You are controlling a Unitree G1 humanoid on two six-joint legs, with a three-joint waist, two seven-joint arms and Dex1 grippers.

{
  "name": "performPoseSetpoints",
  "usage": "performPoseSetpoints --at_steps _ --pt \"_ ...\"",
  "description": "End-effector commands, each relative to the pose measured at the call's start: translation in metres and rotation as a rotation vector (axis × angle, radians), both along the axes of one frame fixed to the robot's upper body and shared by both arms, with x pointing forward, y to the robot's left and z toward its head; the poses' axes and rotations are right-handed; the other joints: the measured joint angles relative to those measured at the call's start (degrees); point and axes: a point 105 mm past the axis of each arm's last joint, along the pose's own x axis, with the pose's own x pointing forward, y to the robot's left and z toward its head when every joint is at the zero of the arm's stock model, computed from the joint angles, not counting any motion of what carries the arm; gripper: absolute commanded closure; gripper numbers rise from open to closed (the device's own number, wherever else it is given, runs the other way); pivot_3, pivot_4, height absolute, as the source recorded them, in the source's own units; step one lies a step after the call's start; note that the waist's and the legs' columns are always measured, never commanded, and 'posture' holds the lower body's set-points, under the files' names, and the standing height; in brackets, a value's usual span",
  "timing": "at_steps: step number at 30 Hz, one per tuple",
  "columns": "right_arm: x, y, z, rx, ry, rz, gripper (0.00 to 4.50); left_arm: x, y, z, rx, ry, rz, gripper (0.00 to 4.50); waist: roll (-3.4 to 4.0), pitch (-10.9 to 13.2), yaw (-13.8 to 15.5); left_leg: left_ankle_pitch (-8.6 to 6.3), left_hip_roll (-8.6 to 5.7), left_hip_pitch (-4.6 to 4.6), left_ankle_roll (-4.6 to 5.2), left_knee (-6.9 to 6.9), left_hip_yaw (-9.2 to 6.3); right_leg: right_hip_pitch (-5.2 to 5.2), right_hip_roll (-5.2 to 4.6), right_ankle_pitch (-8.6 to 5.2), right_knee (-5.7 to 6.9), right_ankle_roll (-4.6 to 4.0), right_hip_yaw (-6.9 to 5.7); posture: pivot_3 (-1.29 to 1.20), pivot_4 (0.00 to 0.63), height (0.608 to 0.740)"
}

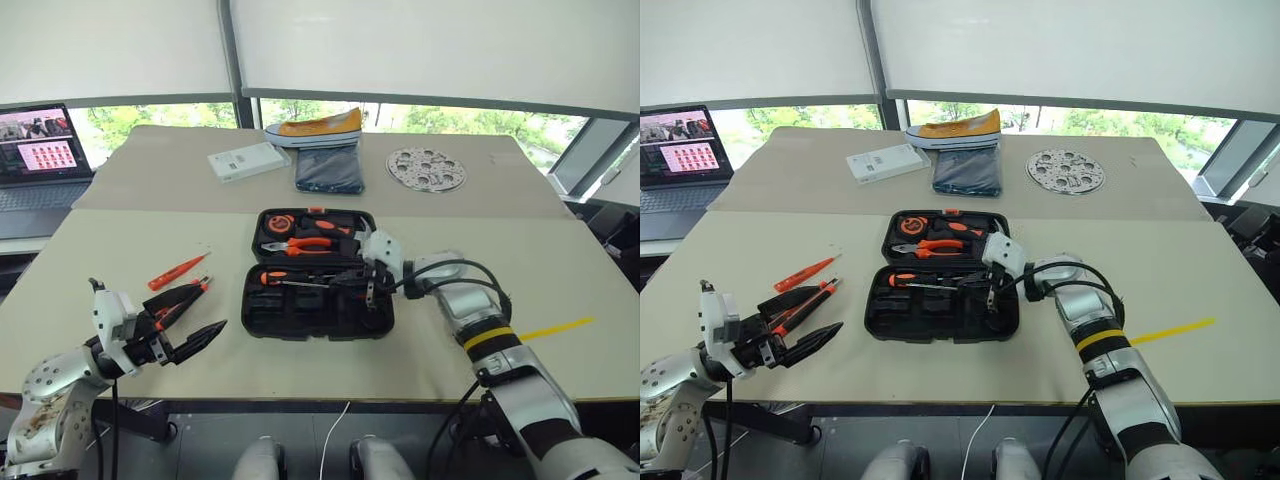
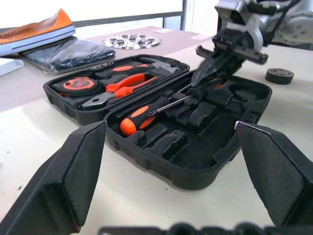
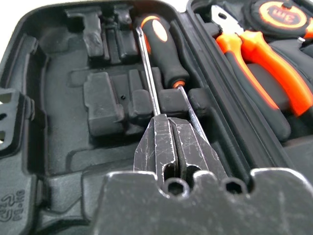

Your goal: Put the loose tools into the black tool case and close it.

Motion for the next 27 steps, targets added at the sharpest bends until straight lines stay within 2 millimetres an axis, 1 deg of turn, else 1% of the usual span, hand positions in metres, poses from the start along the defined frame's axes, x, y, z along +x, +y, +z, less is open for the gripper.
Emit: performPoseSetpoints --at_steps 1,5,7,9,11,13,15,17,19,21,22,23,24,25,26,27 --pt "-0.004 0.001 -0.016 -0.073 0.031 0.021 4.49 -0.004 -0.003 0.008 0.017 -0.045 -0.005 0.0 0.0 0.0 -0.04 0.0 0.02 0.02 0.0 0.0 0.0 0.02 0.02 0.0 0.0 0.0 0.0 0.0 0.15 0.74" --pt "-0.001 0.004 -0.031 -0.135 0.125 -0.029 4.49 -0.009 -0.009 0.002 0.038 0.012 -0.052 0.0 0.0 0.0 -0.17 -0.01 0.05 0.41 -0.01 -0.09 0.0 0.34 0.03 -0.06 -0.01 -0.1 0.0 0.0 0.15 0.74" --pt "-0.004 0.004 -0.038 -0.204 0.123 -0.01 4.49 -0.009 -0.009 0.002 0.036 0.015 -0.046 0.0 0.0 -0.01 -0.27 -0.01 0.09 0.64 -0.02 -0.14 0.02 0.47 0.03 -0.16 0.01 -0.27 0.02 0.0 0.15 0.74" --pt "-0.005 0.008 -0.038 -0.226 0.097 0.0 4.49 -0.008 -0.007 0.001 0.041 0.012 -0.035 0.0 -0.04 -0.08 -0.28 -0.02 0.11 0.84 -0.03 -0.2 0.03 0.55 0.04 -0.3 0.04 -0.5 0.02 0.0 0.15 0.74" --pt "-0.007 0.015 -0.029 -0.181 0.08 0.001 4.49 -0.007 -0.005 0.001 0.038 0.006 -0.018 0.0 -0.08 -0.12 -0.31 -0.01 0.15 0.91 -0.04 -0.26 0.03 0.56 0.08 -0.32 0.08 -0.55 0.02 0.0 0.15 0.74" --pt "-0.011 0.018 -0.012 -0.092 0.035 0.025 4.49 -0.008 0.001 0.003 0.02 -0.002 0.013 0.0 -0.1 -0.13 -0.36 0.0 0.17 0.92 -0.06 -0.32 0.03 0.54 0.11 -0.31 0.1 -0.57 0.04 0.0 0.15 0.74" --pt "-0.009 0.01 0.006 -0.004 -0.012 -0.007 4.49 -0.009 0.01 0.004 -0.012 -0.001 0.064 0.0 -0.1 -0.13 -0.34 0.01 0.18 0.88 -0.07 -0.4 0.02 0.49 0.12 -0.27 0.1 -0.51 0.04 0.0 0.15 0.74" --pt "-0.012 -0.005 0.018 0.058 -0.048 -0.017 3.92 -0.011 0.023 0.005 -0.022 -0.002 0.137 0.0 -0.08 -0.11 -0.19 0.01 0.17 0.77 -0.07 -0.46 0.02 0.38 0.11 -0.18 0.08 -0.36 0.04 0.0 0.15 0.74" --pt "-0.02 -0.018 0.035 0.174 -0.121 -0.008 3.42 -0.016 0.037 0.004 -0.013 -0.006 0.205 0.0 -0.08 -0.09 0.08 -0.02 0.15 0.63 -0.11 -0.48 0.02 0.29 0.08 -0.21 0.04 -0.33 0.03 0.0 0.15 0.74" --pt "-0.028 -0.038 0.049 0.294 -0.173 -0.035 2.68 -0.024 0.053 0.003 -0.005 0.004 0.269 0.0 -0.09 -0.08 0.23 -0.07 0.12 0.56 -0.2 -0.48 0.02 0.28 0.03 -0.24 -0.05 -0.26 0.0 0.0 0.15 0.74" --pt "-0.034 -0.049 0.052 0.331 -0.2 -0.042 2.32 -0.03 0.062 0.001 0.001 0.017 0.306 0.0 -0.09 -0.08 0.23 -0.12 0.12 0.56 -0.27 -0.48 0.02 0.31 0.02 -0.27 -0.08 -0.22 0.0 0.0 0.15 0.74" --pt "-0.041 -0.059 0.052 0.346 -0.222 -0.032 2.04 -0.035 0.07 0.0 0.005 0.028 0.34 0.0 -0.11 -0.08 0.23 -0.14 0.11 0.56 -0.3 -0.48 0.03 0.33 0.0 -0.29 -0.1 -0.18 0.01 0.0 0.15 0.74" --pt "-0.049 -0.067 0.051 0.346 -0.238 -0.02 1.65 -0.041 0.077 -0.001 0.006 0.036 0.373 0.0 -0.11 -0.07 0.26 -0.16 0.11 0.56 -0.33 -0.48 0.03 0.34 -0.01 -0.32 -0.13 -0.15 0.0 0.0 0.15 0.74" --pt "-0.059 -0.078 0.05 0.353 -0.274 -0.009 1.26 -0.049 0.092 -0.001 0.001 0.038 0.442 0.0 -0.12 -0.07 0.27 -0.18 0.1 0.55 -0.35 -0.48 0.03 0.36 -0.02 -0.34 -0.18 -0.13 -0.01 0.0 0.15 0.74" --pt "-0.067 -0.086 0.05 0.374 -0.296 -0.004 1.02 -0.056 0.104 0.0 -0.007 0.039 0.501 0.0 -0.13 -0.06 0.32 -0.19 0.09 0.56 -0.36 -0.48 0.04 0.37 -0.04 -0.37 -0.2 -0.12 -0.01 0.0 0.15 0.74" --pt "-0.072 -0.098 0.048 0.373 -0.316 -0.054 0.67 -0.068 0.12 -0.001 -0.014 0.044 0.58 0.0 -0.14 -0.06 0.28 -0.19 0.08 0.57 -0.37 -0.48 0.04 0.38 -0.08 -0.42 -0.21 -0.1 -0.03 0.0 0.15 0.74"
